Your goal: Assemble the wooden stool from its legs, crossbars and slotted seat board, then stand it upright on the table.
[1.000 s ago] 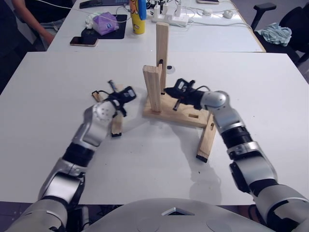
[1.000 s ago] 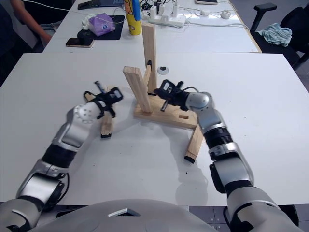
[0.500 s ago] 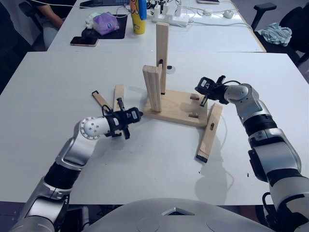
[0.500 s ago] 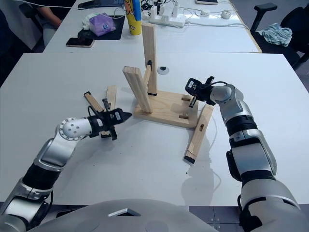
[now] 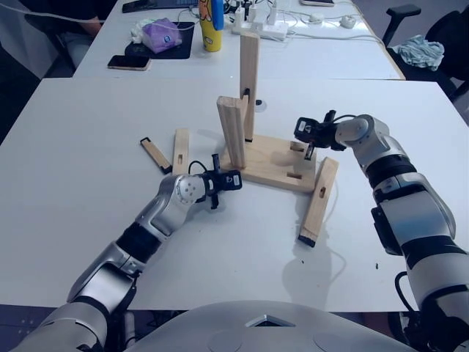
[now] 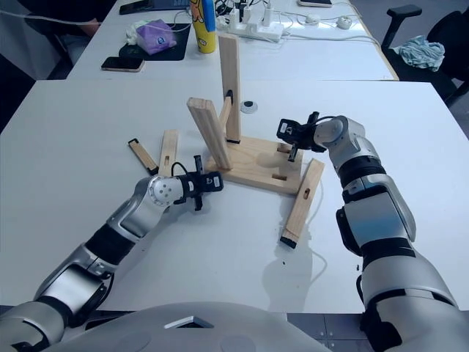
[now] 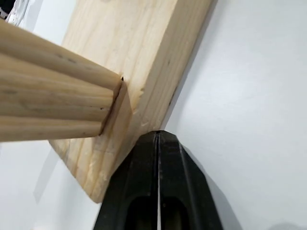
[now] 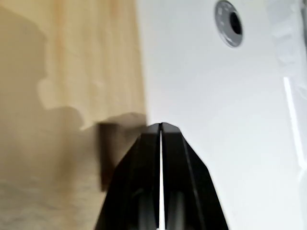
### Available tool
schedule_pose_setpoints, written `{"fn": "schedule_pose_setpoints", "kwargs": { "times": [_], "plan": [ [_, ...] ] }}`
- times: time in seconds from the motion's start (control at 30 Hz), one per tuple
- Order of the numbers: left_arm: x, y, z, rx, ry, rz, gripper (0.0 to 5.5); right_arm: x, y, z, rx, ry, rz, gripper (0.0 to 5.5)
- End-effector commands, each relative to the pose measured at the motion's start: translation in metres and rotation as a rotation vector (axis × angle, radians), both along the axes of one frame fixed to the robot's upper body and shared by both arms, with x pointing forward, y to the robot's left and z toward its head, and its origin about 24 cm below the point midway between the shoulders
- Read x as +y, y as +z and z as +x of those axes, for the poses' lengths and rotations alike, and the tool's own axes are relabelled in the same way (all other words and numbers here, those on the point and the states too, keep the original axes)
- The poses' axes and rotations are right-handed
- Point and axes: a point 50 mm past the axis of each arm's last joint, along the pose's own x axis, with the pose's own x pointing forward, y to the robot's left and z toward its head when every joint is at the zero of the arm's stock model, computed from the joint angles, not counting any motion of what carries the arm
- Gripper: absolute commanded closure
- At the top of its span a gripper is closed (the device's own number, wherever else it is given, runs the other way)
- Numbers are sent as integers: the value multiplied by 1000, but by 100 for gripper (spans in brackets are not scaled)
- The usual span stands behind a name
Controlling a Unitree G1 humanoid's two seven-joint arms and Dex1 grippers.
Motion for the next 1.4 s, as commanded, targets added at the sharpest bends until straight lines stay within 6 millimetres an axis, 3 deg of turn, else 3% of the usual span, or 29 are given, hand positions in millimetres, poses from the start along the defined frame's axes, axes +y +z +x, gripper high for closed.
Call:
{"fn": "schedule_pose_setpoints", "kwargs": {
  "times": [0.03, 0.27, 0.5, 0.73, 1.17, 1.4],
  "plan": [
    [10, 2, 10, -1, 87, 9, 548, 0, -11, -8, 84, 37, 3, 550],
    [22, 8, 20, -40, 175, 1, 548, 4, -41, -30, 238, 94, 4, 550],
    [17, 5, 24, -19, 205, -35, 548, 22, -64, -58, 361, 153, 32, 550],
    [4, 1, 39, 28, 206, -83, 548, 38, -56, -76, 391, 142, 142, 550],
    [14, -4, 50, 63, 229, -106, 548, 56, -46, -92, 404, 140, 256, 550],
    [-3, 1, 55, 56, 187, -113, 548, 63, -54, -108, 406, 114, 287, 550]
  ]
}}
